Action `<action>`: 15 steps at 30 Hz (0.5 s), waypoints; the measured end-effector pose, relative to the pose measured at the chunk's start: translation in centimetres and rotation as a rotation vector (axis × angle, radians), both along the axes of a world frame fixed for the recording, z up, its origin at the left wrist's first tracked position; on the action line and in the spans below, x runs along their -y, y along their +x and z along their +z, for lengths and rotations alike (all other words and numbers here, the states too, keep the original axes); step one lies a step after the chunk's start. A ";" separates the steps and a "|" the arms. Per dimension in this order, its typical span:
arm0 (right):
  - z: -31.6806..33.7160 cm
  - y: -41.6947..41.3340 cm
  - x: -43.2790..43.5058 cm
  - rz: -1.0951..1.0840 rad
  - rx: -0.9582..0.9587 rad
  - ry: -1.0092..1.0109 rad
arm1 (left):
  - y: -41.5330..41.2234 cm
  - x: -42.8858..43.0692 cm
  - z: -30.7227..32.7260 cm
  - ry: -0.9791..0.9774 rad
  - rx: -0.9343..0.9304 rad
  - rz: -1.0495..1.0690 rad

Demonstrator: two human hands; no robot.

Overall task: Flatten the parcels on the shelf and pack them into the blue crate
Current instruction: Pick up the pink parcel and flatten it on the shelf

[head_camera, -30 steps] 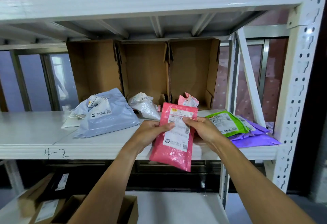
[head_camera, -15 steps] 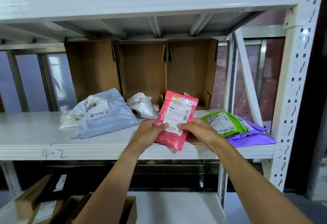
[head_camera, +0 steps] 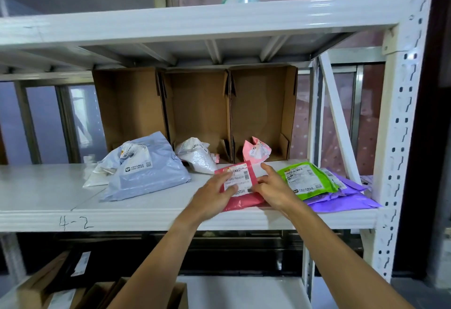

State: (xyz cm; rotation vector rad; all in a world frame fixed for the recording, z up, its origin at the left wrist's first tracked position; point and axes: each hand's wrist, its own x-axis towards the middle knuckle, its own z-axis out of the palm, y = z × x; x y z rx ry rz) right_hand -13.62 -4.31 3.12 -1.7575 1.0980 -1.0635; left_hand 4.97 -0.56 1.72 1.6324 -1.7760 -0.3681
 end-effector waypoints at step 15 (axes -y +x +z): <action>0.4 2.0 1.1 -0.010 -0.726 -0.272 | -0.3 1.7 1.6 0.056 0.175 0.077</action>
